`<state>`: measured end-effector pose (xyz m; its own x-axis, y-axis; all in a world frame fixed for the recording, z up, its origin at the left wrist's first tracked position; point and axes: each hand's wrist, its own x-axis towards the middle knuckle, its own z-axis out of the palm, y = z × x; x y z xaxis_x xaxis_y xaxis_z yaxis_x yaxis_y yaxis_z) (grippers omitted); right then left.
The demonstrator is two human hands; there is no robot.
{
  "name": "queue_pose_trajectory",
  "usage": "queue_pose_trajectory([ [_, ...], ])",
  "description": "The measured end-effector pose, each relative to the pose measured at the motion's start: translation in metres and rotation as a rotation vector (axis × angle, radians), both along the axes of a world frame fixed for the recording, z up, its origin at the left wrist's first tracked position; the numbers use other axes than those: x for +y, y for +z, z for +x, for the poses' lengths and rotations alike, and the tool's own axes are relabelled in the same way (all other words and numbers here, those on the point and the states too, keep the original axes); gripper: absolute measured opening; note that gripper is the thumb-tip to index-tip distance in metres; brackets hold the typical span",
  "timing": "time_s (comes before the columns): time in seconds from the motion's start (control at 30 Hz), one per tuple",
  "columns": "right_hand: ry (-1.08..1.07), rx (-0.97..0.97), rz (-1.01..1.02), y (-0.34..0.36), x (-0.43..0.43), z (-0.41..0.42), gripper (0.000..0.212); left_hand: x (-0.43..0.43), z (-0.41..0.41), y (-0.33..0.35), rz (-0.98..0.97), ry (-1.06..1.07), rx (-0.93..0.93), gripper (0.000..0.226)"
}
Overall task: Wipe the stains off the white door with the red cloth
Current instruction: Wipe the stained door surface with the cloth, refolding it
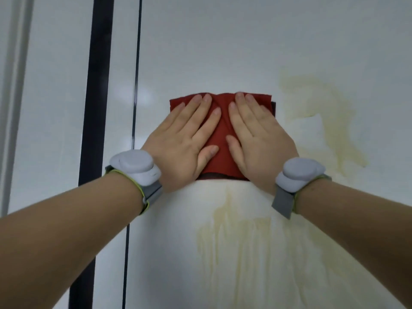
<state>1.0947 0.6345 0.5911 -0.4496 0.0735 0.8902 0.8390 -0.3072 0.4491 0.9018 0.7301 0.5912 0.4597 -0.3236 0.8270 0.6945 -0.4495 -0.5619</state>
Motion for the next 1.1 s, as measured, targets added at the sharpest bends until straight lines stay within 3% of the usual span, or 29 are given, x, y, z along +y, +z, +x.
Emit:
queue_pose_trajectory([
  [0.47,-0.072,0.042,-0.008,-0.021,0.004,-0.009,0.061,-0.004,0.02,-0.041,-0.098,-0.054,-0.194,0.065],
  [1.1,-0.033,0.07,-0.095,-0.108,-0.002,-0.012,0.059,-0.009,0.016,-0.128,-0.177,-0.067,-0.147,0.064],
])
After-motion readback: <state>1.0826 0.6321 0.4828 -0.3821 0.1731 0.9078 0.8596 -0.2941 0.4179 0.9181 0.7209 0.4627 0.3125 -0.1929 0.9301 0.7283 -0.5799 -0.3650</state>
